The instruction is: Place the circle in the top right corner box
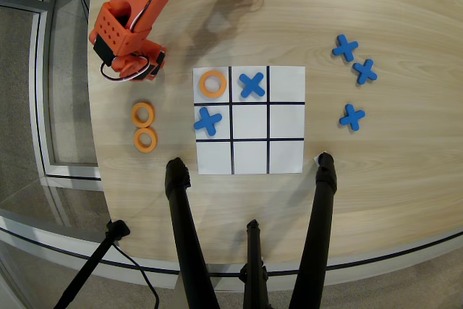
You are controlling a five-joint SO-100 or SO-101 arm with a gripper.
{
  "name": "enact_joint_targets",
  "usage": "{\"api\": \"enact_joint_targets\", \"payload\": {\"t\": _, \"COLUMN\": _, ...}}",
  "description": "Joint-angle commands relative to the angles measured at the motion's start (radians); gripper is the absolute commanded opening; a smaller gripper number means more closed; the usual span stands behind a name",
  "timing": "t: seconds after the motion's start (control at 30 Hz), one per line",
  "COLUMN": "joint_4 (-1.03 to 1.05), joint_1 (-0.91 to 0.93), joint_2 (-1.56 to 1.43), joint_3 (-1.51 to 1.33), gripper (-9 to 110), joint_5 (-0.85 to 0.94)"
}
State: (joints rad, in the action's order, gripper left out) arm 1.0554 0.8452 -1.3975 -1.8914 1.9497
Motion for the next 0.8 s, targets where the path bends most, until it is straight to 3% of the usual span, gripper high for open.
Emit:
{"api": "enact_joint_targets", "payload": {"t": 0.0, "joint_4": 0.063, "joint_1": -0.031, "joint_2": -0.046, "joint_3": 0.058, "gripper": 0, "joint_5": -0.034}}
{"api": "enact_joint_targets", "payload": {"t": 0.17, "joint_4": 0.33, "joint_1": -0.172, "joint_2": -0.179, "joint_3": 0.278, "gripper": 0, "joint_5": -0.144}}
{"api": "enact_joint_targets", "payload": {"t": 0.3, "joint_4": 0.334, "joint_1": -0.36, "joint_2": -0.272, "joint_3": 0.331, "gripper": 0, "joint_5": -0.273}}
{"api": "enact_joint_targets", "payload": {"t": 0.5, "joint_4": 0.141, "joint_1": -0.586, "joint_2": -0.184, "joint_3": 0.364, "gripper": 0, "joint_5": -0.387}}
{"api": "enact_joint_targets", "payload": {"t": 0.77, "joint_4": 0.015, "joint_1": -0.687, "joint_2": 0.094, "joint_3": 0.514, "gripper": 0, "joint_5": -0.495}}
